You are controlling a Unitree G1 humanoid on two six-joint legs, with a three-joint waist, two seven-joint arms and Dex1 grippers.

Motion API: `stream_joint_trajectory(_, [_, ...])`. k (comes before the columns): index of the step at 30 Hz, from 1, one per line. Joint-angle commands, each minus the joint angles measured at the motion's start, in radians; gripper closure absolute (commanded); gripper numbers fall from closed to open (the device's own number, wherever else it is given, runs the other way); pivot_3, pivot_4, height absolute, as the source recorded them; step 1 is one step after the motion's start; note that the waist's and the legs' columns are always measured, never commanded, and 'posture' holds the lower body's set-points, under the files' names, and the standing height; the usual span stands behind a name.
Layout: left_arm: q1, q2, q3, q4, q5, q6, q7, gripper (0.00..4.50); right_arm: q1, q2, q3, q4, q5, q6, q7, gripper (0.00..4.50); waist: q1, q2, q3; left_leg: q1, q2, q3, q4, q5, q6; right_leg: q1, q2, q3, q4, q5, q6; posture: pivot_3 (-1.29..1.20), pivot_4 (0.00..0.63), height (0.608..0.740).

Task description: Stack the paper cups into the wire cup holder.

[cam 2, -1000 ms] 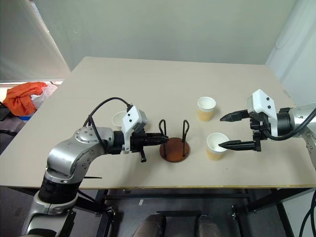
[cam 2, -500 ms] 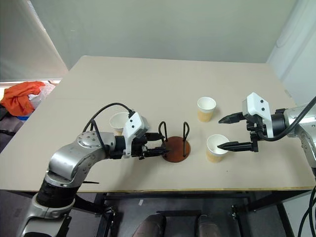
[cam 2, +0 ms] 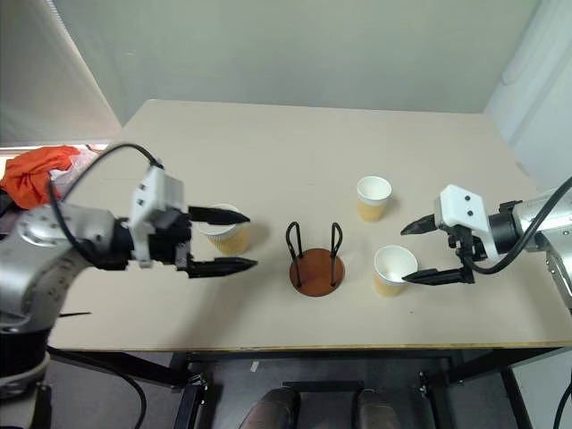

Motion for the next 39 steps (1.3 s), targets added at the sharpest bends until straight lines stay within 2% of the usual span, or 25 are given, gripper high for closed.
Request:
stream_joint_trajectory(1, [-0.061, 0.034, 0.011, -0.029, -0.018, -0.025, -0.014, 0.01, 0.022, -0.014, 0.040, -0.065, -0.067, -0.029, -0.027, 0.00, -0.001, 0.000, 0.000, 0.000, 0.000, 0.000, 0.000, 0.000, 0.000, 0.000, 0.000, 0.000, 0.000, 0.000, 0.000, 0.00, 0.150, 0.740])
stream_joint_trajectory(9, [-0.088, 0.034, -0.068, -0.066, -0.003, -0.026, 0.010, 0.01, 0.054, 0.020, 0.166, -0.115, -0.214, -0.056, -0.100, 0.00, -0.010, 0.000, 0.000, 0.000, 0.001, 0.001, 0.000, -0.002, 0.000, -0.001, -0.001, -0.001, 0.000, 0.000, 0.000, 0.00, 0.150, 0.740])
stream_joint_trajectory(10, [-0.091, 0.036, -0.071, -0.064, -0.001, -0.029, 0.009, 0.00, 0.048, 0.035, 0.185, -0.110, -0.237, -0.058, -0.118, 0.19, -0.011, 0.000, 0.000, 0.000, 0.001, 0.001, 0.000, -0.002, 0.000, -0.001, -0.001, -0.001, 0.000, 0.000, 0.000, 0.00, 0.150, 0.740])
stream_joint_trajectory(12, [-0.096, 0.037, -0.078, -0.059, 0.003, -0.031, 0.009, 0.00, 0.033, 0.059, 0.208, -0.099, -0.268, -0.058, -0.137, 0.63, -0.012, 0.000, 0.000, 0.000, 0.002, 0.001, 0.000, -0.002, 0.000, -0.001, -0.001, -0.001, 0.000, 0.000, 0.000, 0.00, 0.150, 0.740])
stream_joint_trajectory(14, [-0.101, 0.039, -0.083, -0.053, 0.010, -0.034, 0.012, 0.00, 0.020, 0.074, 0.222, -0.091, -0.289, -0.064, -0.140, 1.29, -0.013, 0.000, 0.000, 0.000, 0.002, 0.001, 0.000, -0.002, 0.000, -0.002, -0.001, -0.001, 0.000, 0.000, 0.000, 0.00, 0.150, 0.740])
stream_joint_trajectory(23, [-0.087, 0.046, -0.076, -0.051, 0.026, -0.042, 0.025, 0.00, -0.034, 0.081, 0.207, -0.069, -0.282, -0.101, -0.085, 4.47, -0.013, 0.000, 0.000, 0.000, 0.002, 0.001, 0.000, -0.003, 0.000, -0.002, -0.001, -0.001, 0.000, 0.000, -0.001, 0.00, 0.150, 0.740])
stream_joint_trajectory(28, [-0.096, 0.050, -0.074, -0.031, 0.035, -0.056, 0.024, 0.00, -0.066, 0.067, 0.179, -0.093, -0.218, -0.106, -0.007, 4.47, -0.013, 0.000, 0.000, 0.000, 0.002, 0.001, 0.000, -0.004, 0.000, -0.002, -0.001, -0.001, 0.000, 0.000, -0.001, 0.00, 0.150, 0.740])
stream_joint_trajectory(33, [-0.109, 0.059, -0.074, 0.008, 0.047, -0.081, 0.009, 0.00, -0.358, 0.103, 0.108, 0.001, -0.079, -0.125, 0.112, 4.47, -0.022, 0.002, 0.001, -0.001, 0.002, 0.002, 0.000, -0.004, 0.000, -0.006, -0.001, 0.000, 0.001, 0.000, -0.002, 0.00, 0.150, 0.740])
stream_joint_trajectory(36, [-0.115, 0.058, -0.090, 0.029, 0.056, -0.099, -0.006, 0.00, -0.573, 0.195, 0.154, 0.126, -0.105, -0.210, 0.155, 4.47, -0.028, 0.001, 0.001, -0.001, 0.003, 0.002, -0.001, -0.003, 0.000, -0.007, 0.001, 0.000, 0.001, 0.000, -0.004, 0.00, 0.150, 0.740])
stream_joint_trajectory(39, [-0.120, 0.051, -0.104, 0.027, 0.054, -0.106, -0.012, 0.00, -0.668, 0.291, 0.230, 0.209, -0.163, -0.285, 0.183, 4.47, -0.030, 0.001, 0.001, 0.000, 0.005, 0.000, -0.003, -0.004, 0.000, -0.009, 0.002, -0.001, 0.002, -0.001, -0.009, 0.00, 0.150, 0.740])
